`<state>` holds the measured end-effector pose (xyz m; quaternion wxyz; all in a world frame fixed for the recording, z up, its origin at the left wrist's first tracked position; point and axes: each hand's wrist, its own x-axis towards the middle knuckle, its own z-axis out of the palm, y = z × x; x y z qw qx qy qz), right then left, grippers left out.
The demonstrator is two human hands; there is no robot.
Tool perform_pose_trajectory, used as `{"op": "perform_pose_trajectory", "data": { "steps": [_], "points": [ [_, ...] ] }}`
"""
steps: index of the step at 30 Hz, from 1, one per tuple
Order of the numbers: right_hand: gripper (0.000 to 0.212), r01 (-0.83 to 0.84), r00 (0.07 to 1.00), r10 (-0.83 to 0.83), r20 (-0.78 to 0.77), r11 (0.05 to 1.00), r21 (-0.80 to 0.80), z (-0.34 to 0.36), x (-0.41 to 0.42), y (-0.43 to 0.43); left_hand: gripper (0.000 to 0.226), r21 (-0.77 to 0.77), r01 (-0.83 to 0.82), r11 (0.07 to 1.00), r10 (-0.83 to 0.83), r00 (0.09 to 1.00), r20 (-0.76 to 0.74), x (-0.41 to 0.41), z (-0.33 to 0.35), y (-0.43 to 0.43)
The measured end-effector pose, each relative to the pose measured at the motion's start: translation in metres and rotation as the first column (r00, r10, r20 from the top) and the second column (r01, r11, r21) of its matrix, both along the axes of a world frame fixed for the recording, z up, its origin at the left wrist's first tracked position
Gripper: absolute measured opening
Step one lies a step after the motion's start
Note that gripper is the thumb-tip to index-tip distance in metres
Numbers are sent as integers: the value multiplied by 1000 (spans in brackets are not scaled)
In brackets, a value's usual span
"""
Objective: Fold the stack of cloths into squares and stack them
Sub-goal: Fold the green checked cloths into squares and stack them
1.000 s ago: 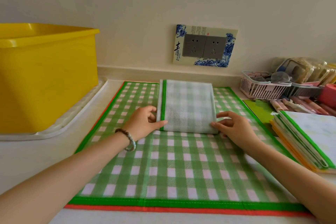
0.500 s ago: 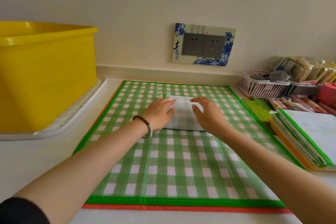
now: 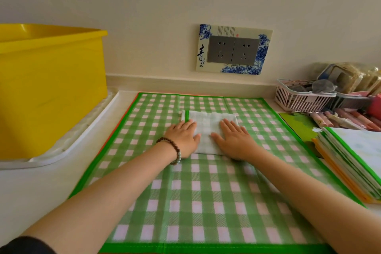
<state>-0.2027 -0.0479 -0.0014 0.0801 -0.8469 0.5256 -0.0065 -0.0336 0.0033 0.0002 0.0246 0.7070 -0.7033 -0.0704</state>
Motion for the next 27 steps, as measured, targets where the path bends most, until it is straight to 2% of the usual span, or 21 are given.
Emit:
{"op": "perform_pose_trajectory", "data": {
  "steps": [3,7,11,15,20,27],
  "points": [
    [73,43,999,-43,25,999,15,2,-12,0,55,11,-16,1000,15,999,28,-1,13,-11],
    [73,41,999,-41,29,999,18,2,-10,2,51,-103,-26,994,21,999,-42,2,21,-40],
    [74,37,999,-37,4,998,49,4,-10,-2,52,-15,-12,1000,10,997,-73,10,4,-51],
    [67,58,998,-58,-25,998,26,11,1,-14,52,-34,-14,999,11,997,-78,11,-4,-55],
    [51,-54,997,56,44,998,-40,11,43,-42,51,-48,-21,999,17,997,-76,12,-7,-59],
    [58,-34,995,37,91,999,-30,-3,43,-54,52,-72,-36,997,29,994,-106,13,-8,-60]
  ]
}}
